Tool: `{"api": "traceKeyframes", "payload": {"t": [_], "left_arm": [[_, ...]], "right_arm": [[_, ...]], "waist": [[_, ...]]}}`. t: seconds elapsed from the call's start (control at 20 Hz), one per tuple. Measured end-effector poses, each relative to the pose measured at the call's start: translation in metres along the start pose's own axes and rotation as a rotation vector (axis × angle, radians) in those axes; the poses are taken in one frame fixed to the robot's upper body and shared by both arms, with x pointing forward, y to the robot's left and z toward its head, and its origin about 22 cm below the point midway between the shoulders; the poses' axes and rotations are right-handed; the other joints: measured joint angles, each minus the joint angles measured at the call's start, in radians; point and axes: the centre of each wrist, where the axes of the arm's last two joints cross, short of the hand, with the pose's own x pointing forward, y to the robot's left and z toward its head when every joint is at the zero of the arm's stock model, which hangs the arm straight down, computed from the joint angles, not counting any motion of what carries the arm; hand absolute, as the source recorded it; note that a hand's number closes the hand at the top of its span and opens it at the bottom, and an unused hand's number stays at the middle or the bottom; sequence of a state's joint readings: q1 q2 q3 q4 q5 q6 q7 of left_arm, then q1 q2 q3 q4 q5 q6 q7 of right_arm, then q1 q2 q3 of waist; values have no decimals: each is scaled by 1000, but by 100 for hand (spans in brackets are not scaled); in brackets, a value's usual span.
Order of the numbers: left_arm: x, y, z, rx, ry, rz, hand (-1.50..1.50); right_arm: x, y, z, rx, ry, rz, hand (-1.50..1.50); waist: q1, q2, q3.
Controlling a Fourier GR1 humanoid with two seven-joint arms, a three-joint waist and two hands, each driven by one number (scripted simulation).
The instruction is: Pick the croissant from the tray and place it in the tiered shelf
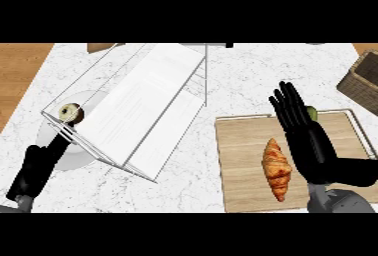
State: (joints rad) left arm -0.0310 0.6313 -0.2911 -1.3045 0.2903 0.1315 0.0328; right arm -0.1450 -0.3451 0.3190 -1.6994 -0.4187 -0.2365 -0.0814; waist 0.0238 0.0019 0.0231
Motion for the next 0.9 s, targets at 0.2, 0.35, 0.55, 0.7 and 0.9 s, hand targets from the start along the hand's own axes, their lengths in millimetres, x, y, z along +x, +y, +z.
{"api": "traceKeyframes", "payload": {"t": [0.2, 0.35, 0.55, 0.7, 0.9], "left_arm": [[1, -3, 0, 13, -18, 22, 0], [2, -7, 0, 23, -32, 50, 0], [1, -21, 2, 8, -46, 106, 0], [2, -46, 3, -33, -71, 125, 0], [9, -60, 0, -59, -97, 121, 0]], "right_arm": [[-3, -37, 11, -199, 59, 282, -150], [-4, -95, 30, -392, 145, 604, 150], [-2, -136, 61, -677, 214, 855, -150], [-2, -116, 82, -745, 201, 888, -150], [10, -82, 98, -674, 191, 943, -150]], "waist": [[-43, -10, -21], [-108, -14, -41], [-127, -18, -40], [-99, -14, -34], [-68, -9, -31]]}}
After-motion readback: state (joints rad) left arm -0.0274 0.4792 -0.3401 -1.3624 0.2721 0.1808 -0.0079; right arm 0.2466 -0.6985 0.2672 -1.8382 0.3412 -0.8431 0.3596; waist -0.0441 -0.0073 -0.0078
